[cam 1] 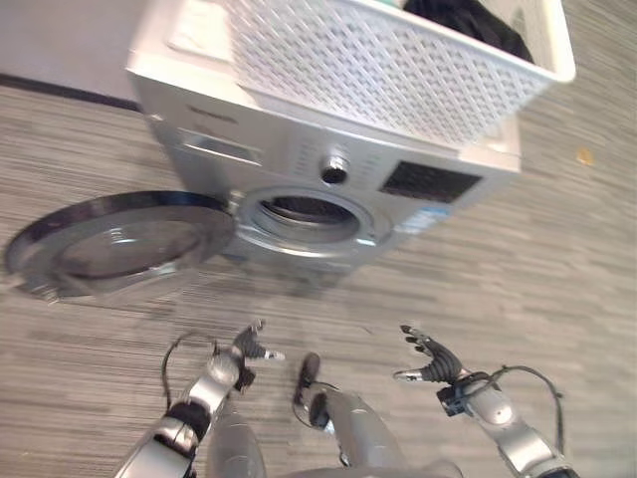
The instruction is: Grab the laundry basket,head to the washer,open it,put in the laundry and shut it.
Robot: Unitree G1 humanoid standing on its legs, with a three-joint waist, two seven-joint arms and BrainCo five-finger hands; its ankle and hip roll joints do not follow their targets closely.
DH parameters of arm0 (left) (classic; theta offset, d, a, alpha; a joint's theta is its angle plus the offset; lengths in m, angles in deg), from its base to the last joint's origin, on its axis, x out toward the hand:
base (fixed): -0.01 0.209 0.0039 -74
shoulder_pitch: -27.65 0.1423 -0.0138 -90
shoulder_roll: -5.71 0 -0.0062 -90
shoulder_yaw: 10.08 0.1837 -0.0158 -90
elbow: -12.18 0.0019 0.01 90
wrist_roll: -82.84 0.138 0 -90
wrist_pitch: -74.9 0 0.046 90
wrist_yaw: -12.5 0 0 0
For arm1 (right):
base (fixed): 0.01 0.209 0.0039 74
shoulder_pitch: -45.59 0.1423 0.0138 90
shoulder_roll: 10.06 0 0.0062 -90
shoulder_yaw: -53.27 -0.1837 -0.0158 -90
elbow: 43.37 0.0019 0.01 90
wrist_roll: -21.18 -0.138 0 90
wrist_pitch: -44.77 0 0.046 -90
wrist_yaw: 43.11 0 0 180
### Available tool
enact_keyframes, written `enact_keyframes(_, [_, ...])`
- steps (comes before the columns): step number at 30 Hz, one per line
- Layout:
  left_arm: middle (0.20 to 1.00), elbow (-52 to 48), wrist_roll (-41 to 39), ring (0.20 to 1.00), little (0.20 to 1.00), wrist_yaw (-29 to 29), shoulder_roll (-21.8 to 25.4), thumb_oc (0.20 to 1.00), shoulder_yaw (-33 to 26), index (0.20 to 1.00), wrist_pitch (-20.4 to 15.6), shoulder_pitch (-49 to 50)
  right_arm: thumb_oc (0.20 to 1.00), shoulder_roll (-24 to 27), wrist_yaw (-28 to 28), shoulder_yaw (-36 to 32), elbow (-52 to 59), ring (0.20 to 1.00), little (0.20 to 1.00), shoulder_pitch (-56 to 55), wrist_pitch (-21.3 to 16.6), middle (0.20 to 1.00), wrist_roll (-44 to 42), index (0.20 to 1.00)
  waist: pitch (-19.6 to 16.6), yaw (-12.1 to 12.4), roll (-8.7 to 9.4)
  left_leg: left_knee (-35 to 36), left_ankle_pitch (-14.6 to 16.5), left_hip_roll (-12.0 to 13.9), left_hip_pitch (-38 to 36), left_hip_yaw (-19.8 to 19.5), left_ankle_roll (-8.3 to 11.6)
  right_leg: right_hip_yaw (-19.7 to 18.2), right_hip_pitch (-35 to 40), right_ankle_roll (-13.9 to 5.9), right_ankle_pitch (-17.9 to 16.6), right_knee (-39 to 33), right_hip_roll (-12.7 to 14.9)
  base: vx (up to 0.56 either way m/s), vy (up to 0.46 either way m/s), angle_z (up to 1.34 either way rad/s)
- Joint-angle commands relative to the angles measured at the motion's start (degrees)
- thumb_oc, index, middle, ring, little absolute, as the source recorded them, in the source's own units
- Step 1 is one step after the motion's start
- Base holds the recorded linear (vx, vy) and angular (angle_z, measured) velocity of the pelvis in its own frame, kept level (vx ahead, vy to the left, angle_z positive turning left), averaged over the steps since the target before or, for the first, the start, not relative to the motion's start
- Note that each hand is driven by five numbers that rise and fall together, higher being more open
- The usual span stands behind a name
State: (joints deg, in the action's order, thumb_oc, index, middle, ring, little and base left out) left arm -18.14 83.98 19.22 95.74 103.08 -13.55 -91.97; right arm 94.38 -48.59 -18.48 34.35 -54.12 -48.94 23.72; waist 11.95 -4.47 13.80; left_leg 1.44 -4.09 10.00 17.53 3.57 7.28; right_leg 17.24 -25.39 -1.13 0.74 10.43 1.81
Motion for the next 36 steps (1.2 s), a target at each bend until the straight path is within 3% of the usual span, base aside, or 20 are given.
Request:
enact_keyframes(1, [1.0, 1.2, 1.1, 1.0, 1.0, 7.8, 7.1, 1.0, -2.5, 1.0, -1.2, -5.4, 1.0, 1.7, 0.9, -1.7, 0.3, 1.0, 1.0, -2.3, -1.3, 1.0, -3.4, 1.0, 1.3, 0.7, 3.24, 3.6, -2.5, 0.5, -1.3, -1.9, -1.35, -4.1, 8.0, -9.53, -9.7, -15.4, 5.1, -0.02, -0.018, -0.12])
enact_keyframes(3, [1.0, 3.2, 0.9, 1.0, 1.0, 8.1, 8.5, 1.0, -2.9, 1.0, -1.5, -7.3, 1.0, 1.7, 0.6, -2.0, -0.4, 1.0, 1.0, -2.5, -1.5, 1.0, -4.2, 1.0, 1.2, 0.2, 3.96, 3.6, -2.8, 0.4, -0.9, -1.9, -1.31, -4.1, 7.5, -9.64, -10.0, -15.4, 5.2, -0.01, -0.005, -0.03])
enact_keyframes(8, [1.0, 9.8, 4.1, 1.0, 1.0, 9.6, 23.5, 1.0, -6.6, 1.0, -2.3, -11.4, 1.0, -0.4, -1.4, -5.8, -6.2, 1.0, 1.0, -7.9, -3.2, 1.0, -9.9, 1.0, 1.2, -1.6, 7.67, 3.6, -2.6, 2.1, -0.7, -0.7, -0.35, -4.3, 6.8, -10.2, -10.8, -15.4, 4.2, 0.02, -0.033, -0.13])
enact_keyframes(12, [1.0, 10.7, 9.3, 1.0, 1.0, 9.2, 29.6, 1.0, -6.4, 1.0, -2.3, -9.7, 1.0, -1.7, -2.5, -6.5, -7.9, 1.0, 1.0, -8.2, -3.9, 1.0, -11.7, 1.0, 1.3, -1.1, 8.88, 3.6, -2.5, 2.7, -0.4, -0.9, -0.06, -4.0, 6.7, -10.41, -10.9, -15.4, 3.9, 0.02, -0.019, -0.09])
enact_keyframes(17, [1.0, 12.2, 8.5, 1.0, 1.0, 8.7, 32.5, 1.0, -11.3, 1.0, -2.6, -4.9, 1.0, -1.6, -2.9, -6.9, -6.6, 1.0, 1.0, -7.7, -4.2, 1.0, -13.0, 1.0, 1.4, -0.1, 9.58, 3.6, -2.2, 2.9, -0.2, -1.2, 0.05, -3.5, 6.9, -10.48, -10.6, -15.4, 3.7, 0.04, -0.014, -0.01])
enact_keyframes(22, [1.0, 10.4, 7.6, 1.0, 1.0, 9.3, 31.9, 1.0, -13.1, 1.0, -3.0, -2.7, 1.0, -1.7, -2.8, -6.5, -6.4, 1.0, 1.0, -6.5, -4.6, 1.0, -13.7, 1.0, 1.1, 0.7, 9.8, 3.6, -2.0, 3.0, 0.0, -1.6, 0.11, -3.2, 7.2, -10.4, -10.3, -15.4, 3.5, 0.04, -0.018, 0.02])
enact_keyframes(28, [1.0, -0.5, 4.3, 1.0, 1.0, 11.7, 28.8, 1.0, -15.1, 1.0, -5.0, 1.8, 1.0, -3.2, -1.9, -5.4, -8.5, 1.0, 1.0, -6.0, -4.7, 1.0, -12.7, 1.0, 0.6, 2.1, 8.02, 3.6, -1.5, 2.6, -0.4, -2.6, -0.06, -2.5, 8.4, -10.13, -9.5, -15.4, 3.6, 0.05, -0.007, 0.12])
enact_keyframes(31, [1.0, -14.0, 2.0, 1.0, 1.0, 10.6, 24.6, 1.0, -18.2, 1.0, -6.8, 12.2, 1.0, -4.7, -1.1, -7.1, -12.4, 1.0, 1.0, -6.1, -4.1, 1.0, -11.9, 1.0, -0.6, 3.7, 5.08, 3.6, -0.9, 2.0, -1.8, -2.9, -0.37, -2.3, 10.2, -9.94, -8.7, -15.4, 4.1, 0.06, 0.029, 0.07])
enact_keyframes(32, [1.0, -14.1, 2.0, 1.0, 1.0, 10.6, 24.6, 1.0, -18.3, 1.0, -6.8, 12.3, 1.0, -4.7, -1.1, -7.0, -12.4, 1.0, 1.0, -6.1, -4.1, 1.0, -11.9, 1.0, -0.8, 3.5, 5.16, 3.6, -1.2, 1.8, -1.5, -2.9, -0.44, -2.2, 10.0, -9.96, -8.9, -15.4, 4.3, 0.06, 0.039, 0.09])
enact_keyframes(33, [1.0, -19.0, 0.3, 1.0, 1.0, 8.8, 21.7, 1.0, -19.5, 1.0, -7.5, 17.3, 1.0, -5.3, -0.7, -8.1, -15.8, 1.0, 1.0, -5.7, -3.5, 1.0, -11.2, 1.0, -1.5, 4.6, 3.25, 3.6, -0.6, 1.6, -2.8, -2.9, -0.51, -2.2, 11.4, -9.85, -8.2, -15.4, 4.5, 0.07, 0.047, 0.18])
enact_keyframes(36, [1.0, -20.8, -1.9, 1.0, 1.0, 5.0, 18.3, 1.0, -20.6, 1.0, -7.8, 23.0, 1.0, -6.1, -0.5, -9.6, -19.7, 1.0, 1.0, -4.6, -2.1, 1.0, -10.5, 1.0, -3.1, 5.4, 0.75, 3.6, -0.5, 0.9, -4.4, -2.8, -0.77, -1.9, 13.0, -9.7, -7.6, -15.4, 5.2, 0.08, 0.057, 0.25])
